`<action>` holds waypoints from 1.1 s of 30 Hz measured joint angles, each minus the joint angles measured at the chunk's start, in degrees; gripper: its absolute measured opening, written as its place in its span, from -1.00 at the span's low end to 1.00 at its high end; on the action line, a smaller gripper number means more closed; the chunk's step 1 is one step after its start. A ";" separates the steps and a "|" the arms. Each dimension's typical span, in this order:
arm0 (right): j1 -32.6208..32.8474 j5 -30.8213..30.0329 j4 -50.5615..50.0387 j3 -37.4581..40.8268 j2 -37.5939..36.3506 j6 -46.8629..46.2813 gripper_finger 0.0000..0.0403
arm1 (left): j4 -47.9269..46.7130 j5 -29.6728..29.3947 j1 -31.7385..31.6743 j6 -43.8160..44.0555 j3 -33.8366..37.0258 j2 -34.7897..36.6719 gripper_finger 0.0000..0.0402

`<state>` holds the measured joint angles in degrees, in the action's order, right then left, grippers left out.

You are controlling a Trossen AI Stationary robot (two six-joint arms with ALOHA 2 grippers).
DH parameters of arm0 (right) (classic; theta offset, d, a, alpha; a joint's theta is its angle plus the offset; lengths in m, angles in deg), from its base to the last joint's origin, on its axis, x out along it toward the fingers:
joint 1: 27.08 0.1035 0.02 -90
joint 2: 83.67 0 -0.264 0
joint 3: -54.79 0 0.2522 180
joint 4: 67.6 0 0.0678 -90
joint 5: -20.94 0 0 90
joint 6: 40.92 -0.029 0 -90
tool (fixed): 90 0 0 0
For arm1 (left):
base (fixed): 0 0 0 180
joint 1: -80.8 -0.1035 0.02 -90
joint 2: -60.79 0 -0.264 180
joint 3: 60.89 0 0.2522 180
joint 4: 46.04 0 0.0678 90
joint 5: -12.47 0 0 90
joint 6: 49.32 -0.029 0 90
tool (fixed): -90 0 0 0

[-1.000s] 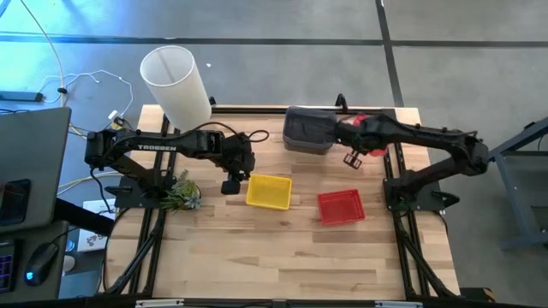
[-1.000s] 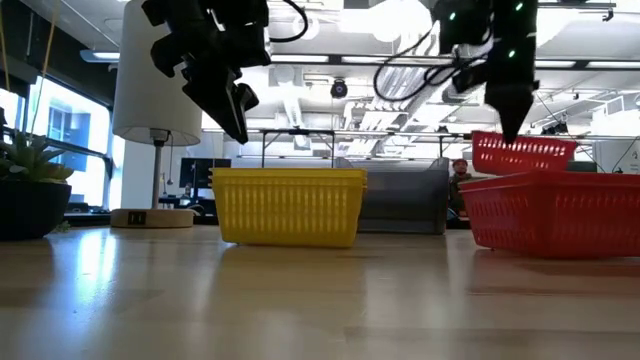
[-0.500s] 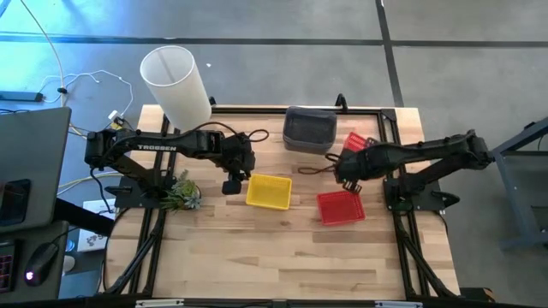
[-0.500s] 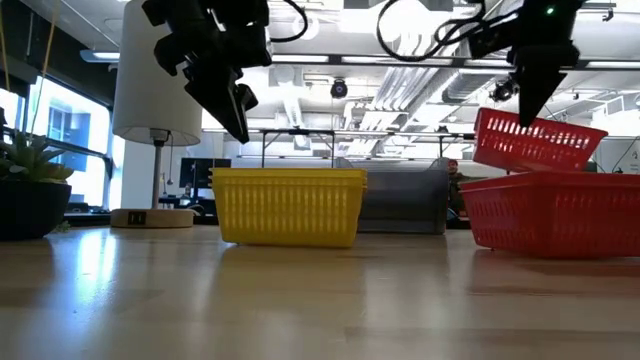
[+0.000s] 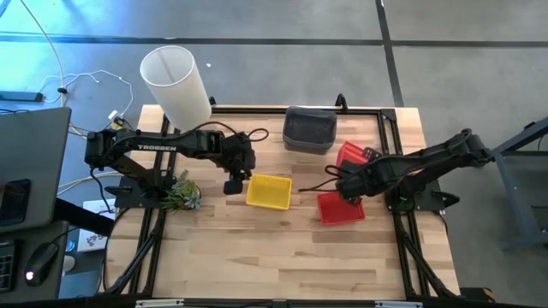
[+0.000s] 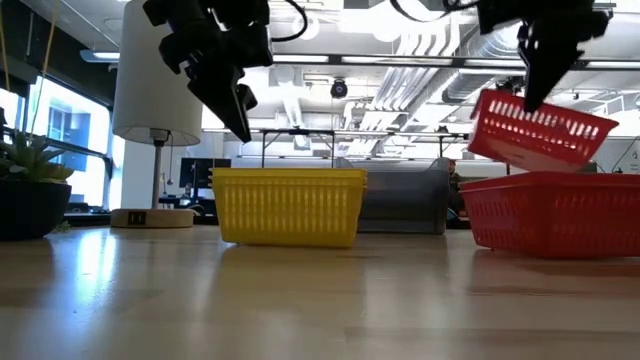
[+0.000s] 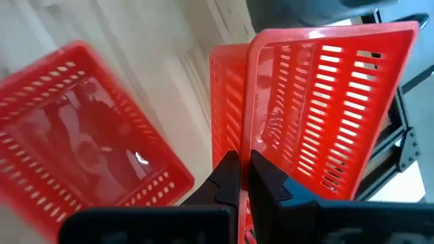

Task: Stack baskets by color
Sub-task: Stack the top red bin on the stacked red bin

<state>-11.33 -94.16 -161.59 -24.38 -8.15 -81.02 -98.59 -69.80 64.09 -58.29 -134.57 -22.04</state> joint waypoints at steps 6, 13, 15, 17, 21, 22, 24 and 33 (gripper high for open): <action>1.35 2.17 -4.34 -9.27 6.43 2.81 -1.00 | 2.16 0.00 -0.02 -0.17 0.00 0.00 -0.45; 3.98 6.08 -6.32 -15.17 13.84 6.97 -1.00 | 3.15 -0.15 -0.04 -0.17 0.01 0.00 -0.45; 5.54 6.21 -6.27 -16.04 15.34 6.76 -1.00 | 3.13 -1.11 -0.04 -0.19 0.01 0.00 -0.45; 7.19 6.56 -6.02 -16.53 16.75 6.31 -1.00 | 3.13 -2.10 -0.04 -0.19 0.02 0.00 -0.45; 10.38 7.96 -5.19 -16.70 18.99 4.43 -1.00 | 3.13 -4.36 -0.04 -0.18 0.02 0.00 -0.45; 11.15 8.29 -4.66 -16.70 19.45 4.18 -1.00 | 3.11 -4.35 -0.04 -0.18 0.01 0.00 -0.45; 12.78 8.77 -3.66 -16.67 20.47 4.17 -1.00 | 3.11 -4.35 -0.04 -0.13 0.02 0.00 -0.45; 16.87 9.77 0.53 -16.72 23.31 4.01 -1.00 | 3.10 -4.35 -0.04 1.31 0.01 0.00 -0.45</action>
<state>5.54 -84.39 -161.07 -41.10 15.16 -77.01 -95.49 -74.15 64.05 -56.99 -134.56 -22.04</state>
